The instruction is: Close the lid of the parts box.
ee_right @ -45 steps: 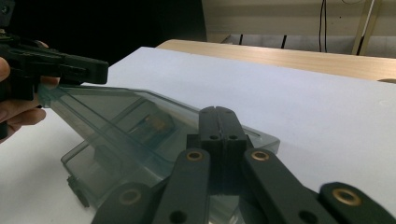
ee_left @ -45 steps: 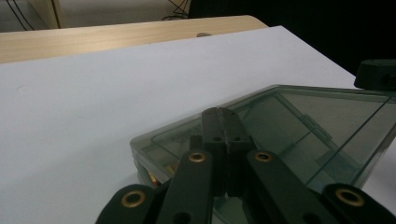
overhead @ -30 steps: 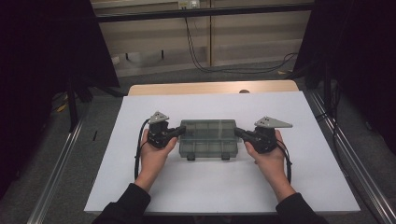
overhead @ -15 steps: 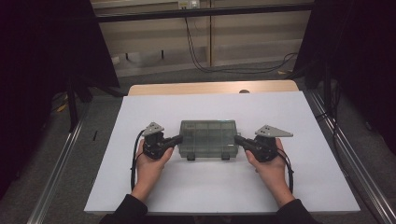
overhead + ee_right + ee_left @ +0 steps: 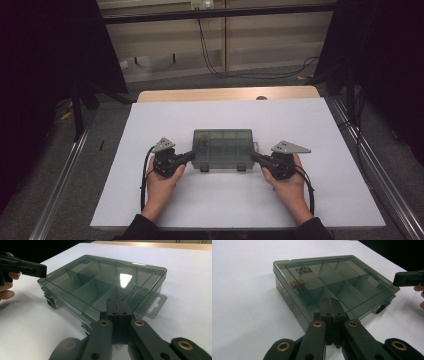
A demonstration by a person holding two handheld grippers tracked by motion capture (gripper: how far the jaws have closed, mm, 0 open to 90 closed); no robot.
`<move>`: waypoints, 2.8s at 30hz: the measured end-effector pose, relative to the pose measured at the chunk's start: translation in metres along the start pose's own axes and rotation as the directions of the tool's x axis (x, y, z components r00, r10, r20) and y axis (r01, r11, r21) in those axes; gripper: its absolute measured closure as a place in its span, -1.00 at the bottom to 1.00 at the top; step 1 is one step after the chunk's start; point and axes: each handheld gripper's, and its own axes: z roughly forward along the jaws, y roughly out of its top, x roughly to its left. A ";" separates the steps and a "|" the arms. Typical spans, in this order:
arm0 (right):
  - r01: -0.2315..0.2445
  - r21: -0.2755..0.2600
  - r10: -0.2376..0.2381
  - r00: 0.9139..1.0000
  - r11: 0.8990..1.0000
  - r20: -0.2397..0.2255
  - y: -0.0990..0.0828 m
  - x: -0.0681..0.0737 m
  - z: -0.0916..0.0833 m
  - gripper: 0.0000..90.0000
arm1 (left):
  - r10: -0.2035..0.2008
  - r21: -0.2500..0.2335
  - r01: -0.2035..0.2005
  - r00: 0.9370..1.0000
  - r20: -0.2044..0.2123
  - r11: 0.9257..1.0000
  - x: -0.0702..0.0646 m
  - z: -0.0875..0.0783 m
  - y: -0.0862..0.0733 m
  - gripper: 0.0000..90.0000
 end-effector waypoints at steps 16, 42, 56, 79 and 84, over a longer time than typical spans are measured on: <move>0.074 -0.012 -0.074 0.996 0.997 0.057 -0.005 0.003 0.001 1.00 | 0.006 -0.008 -0.006 1.000 0.008 1.000 0.000 -0.001 -0.004 1.00; 0.029 -0.089 -0.022 0.997 0.996 0.075 -0.010 -0.020 -0.050 -0.99 | 0.061 -0.020 -0.059 0.996 0.068 0.998 -0.015 -0.015 0.000 -0.63; 0.023 -0.093 -0.012 0.993 0.995 0.116 -0.019 -0.033 -0.073 -0.99 | 0.054 -0.060 -0.050 0.996 0.069 0.997 0.000 -0.044 -0.013 -1.00; 0.036 -0.108 -0.013 0.978 0.993 0.209 -0.033 -0.051 -0.118 -0.98 | 0.026 -0.096 -0.030 0.999 -0.045 0.995 0.024 -0.088 -0.029 -0.99; 0.016 -0.121 0.011 0.975 0.992 0.221 -0.037 -0.058 -0.131 -0.99 | 0.019 -0.106 -0.024 0.999 -0.047 0.994 0.028 -0.097 -0.033 -0.99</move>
